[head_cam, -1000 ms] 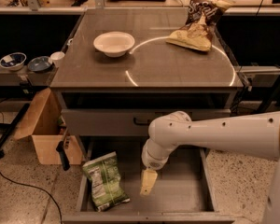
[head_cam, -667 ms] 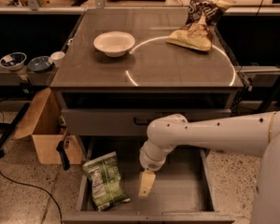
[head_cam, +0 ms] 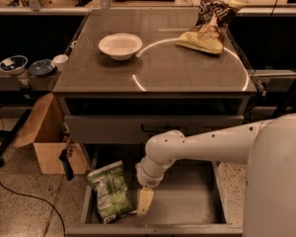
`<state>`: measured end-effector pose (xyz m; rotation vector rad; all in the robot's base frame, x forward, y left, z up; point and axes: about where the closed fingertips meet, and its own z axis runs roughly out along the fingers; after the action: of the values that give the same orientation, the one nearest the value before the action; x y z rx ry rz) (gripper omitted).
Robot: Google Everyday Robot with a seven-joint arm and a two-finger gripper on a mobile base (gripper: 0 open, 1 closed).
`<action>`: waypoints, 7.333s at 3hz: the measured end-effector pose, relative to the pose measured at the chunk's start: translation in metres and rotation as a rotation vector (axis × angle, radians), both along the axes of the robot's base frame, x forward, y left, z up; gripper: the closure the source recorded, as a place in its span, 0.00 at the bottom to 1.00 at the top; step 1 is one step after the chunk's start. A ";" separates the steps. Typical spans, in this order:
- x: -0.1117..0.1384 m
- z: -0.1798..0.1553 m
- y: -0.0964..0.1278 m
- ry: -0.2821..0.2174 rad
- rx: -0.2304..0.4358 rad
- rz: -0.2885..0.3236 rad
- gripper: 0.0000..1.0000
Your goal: Pick green jalapeno chip bag from middle drawer and place on counter
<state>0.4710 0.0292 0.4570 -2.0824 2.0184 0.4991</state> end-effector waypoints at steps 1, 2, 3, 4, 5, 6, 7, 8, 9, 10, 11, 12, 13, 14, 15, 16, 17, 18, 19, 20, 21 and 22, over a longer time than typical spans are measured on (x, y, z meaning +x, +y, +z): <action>-0.017 -0.013 0.028 0.017 0.026 -0.013 0.00; -0.017 -0.013 0.028 0.018 0.026 -0.014 0.00; -0.019 -0.012 0.021 0.011 0.016 -0.035 0.00; -0.011 -0.015 0.023 -0.016 0.018 -0.045 0.00; 0.004 -0.027 0.036 -0.025 0.026 -0.017 0.00; 0.023 -0.044 0.052 -0.023 0.043 0.011 0.00; 0.049 -0.077 0.065 0.006 0.066 0.016 0.00; 0.049 -0.077 0.065 0.006 0.066 0.016 0.00; 0.049 -0.077 0.065 0.006 0.066 0.016 0.18; 0.049 -0.077 0.065 0.006 0.066 0.016 0.42; 0.049 -0.077 0.065 0.007 0.066 0.016 0.73; 0.049 -0.077 0.065 0.007 0.066 0.016 0.96; 0.049 -0.077 0.065 0.005 0.065 0.017 1.00; 0.041 -0.072 0.054 0.002 0.053 0.006 1.00; 0.033 -0.068 0.042 0.000 0.038 -0.010 1.00; 0.008 -0.060 0.016 0.028 0.009 -0.061 1.00; -0.009 -0.055 0.001 0.045 -0.010 -0.084 1.00; -0.027 -0.027 -0.009 0.038 -0.028 -0.094 1.00; -0.021 0.045 -0.001 -0.041 -0.046 -0.025 1.00; -0.010 0.089 0.010 -0.097 -0.072 0.053 1.00; 0.003 0.128 0.023 -0.150 -0.109 0.130 1.00; 0.006 0.127 0.022 -0.142 -0.123 0.141 1.00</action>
Offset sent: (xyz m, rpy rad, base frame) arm -0.0306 0.0427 -0.0113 0.0499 0.0358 -0.0367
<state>0.4769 0.0510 0.5843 -2.2730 1.8763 0.2462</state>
